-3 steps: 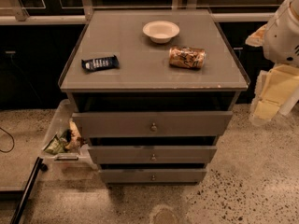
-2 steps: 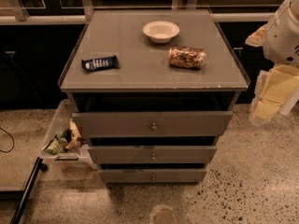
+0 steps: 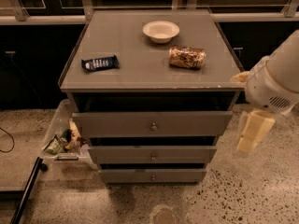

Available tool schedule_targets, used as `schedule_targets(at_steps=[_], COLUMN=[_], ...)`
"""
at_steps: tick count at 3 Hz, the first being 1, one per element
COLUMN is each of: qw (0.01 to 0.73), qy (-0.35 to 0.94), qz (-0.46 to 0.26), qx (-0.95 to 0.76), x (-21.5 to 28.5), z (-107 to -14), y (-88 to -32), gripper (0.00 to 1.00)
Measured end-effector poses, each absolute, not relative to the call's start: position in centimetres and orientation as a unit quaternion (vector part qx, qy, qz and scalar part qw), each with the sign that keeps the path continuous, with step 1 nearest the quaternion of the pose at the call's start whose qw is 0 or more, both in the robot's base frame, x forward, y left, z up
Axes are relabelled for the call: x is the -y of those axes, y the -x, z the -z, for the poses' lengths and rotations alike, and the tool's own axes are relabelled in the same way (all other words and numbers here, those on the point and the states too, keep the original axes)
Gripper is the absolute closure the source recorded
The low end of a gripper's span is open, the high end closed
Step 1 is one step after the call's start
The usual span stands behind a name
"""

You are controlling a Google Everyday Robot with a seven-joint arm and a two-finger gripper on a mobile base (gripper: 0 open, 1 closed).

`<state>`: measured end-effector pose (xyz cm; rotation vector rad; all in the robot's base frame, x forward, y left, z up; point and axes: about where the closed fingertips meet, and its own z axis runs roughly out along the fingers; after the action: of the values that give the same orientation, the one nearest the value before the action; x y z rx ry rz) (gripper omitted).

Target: Open top drawer

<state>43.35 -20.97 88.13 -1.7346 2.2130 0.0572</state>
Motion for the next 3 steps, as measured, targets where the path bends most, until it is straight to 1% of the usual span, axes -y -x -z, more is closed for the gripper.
schedule_targets(at_steps=[1, 2, 3], qw=[0.166, 0.19, 0.221], qy=[0.621, 0.647, 0.674], qz=[-0.041, -0.036, -0.015], qx=[-0.765, -0.738, -0.705], x=[20.3, 19.8, 19.7], z=[-83.1, -79.1, -76.5], y=[-43.3, -44.0, -46.1], gripper=[0.0, 0.0, 0.0])
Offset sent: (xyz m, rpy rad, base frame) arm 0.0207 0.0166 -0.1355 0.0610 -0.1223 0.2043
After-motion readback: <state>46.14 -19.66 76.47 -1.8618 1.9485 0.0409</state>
